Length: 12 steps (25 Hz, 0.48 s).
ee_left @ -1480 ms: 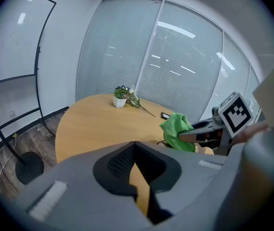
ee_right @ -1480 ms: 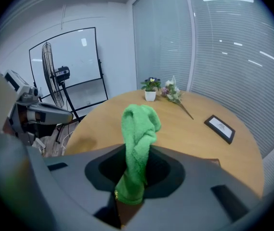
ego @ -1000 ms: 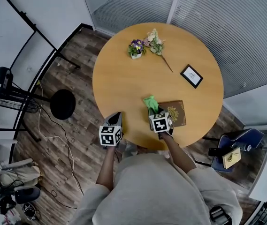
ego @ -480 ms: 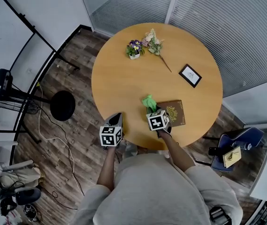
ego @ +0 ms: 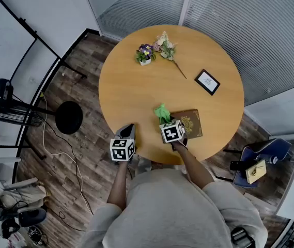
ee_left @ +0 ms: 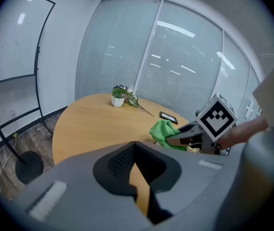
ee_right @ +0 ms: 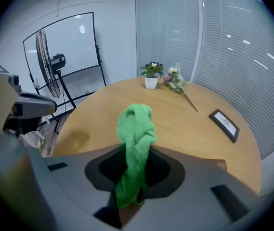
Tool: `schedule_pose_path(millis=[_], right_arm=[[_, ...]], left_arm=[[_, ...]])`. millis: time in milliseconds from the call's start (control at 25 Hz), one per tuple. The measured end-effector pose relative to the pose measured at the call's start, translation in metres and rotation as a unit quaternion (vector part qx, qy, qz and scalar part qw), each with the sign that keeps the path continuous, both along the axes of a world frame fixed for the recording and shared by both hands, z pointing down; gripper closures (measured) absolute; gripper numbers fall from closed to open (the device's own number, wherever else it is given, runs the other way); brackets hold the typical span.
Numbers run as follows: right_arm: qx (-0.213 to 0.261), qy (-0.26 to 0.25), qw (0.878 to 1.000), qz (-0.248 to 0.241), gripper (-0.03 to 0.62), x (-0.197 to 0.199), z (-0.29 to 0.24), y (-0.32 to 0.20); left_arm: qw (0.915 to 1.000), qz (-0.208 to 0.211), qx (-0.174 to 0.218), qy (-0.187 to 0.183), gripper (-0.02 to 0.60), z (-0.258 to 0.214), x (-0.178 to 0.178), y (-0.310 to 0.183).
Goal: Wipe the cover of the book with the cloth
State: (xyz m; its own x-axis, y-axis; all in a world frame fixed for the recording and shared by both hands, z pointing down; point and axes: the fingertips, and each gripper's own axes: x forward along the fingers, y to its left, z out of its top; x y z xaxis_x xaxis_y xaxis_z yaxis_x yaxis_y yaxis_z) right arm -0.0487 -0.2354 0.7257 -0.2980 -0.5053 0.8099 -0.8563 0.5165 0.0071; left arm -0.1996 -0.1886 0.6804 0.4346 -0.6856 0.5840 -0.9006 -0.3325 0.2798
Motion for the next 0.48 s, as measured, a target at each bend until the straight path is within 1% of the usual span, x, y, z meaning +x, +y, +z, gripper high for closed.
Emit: schedule_pose_path(millis=[480], right_arm=[[-0.002, 0.002, 1.0, 0.009, 0.496, 0.021, 0.001, -0.003]], left_arm=[[1.0, 0.004, 0.003, -0.002, 0.572, -0.003, 0.014, -0.005]])
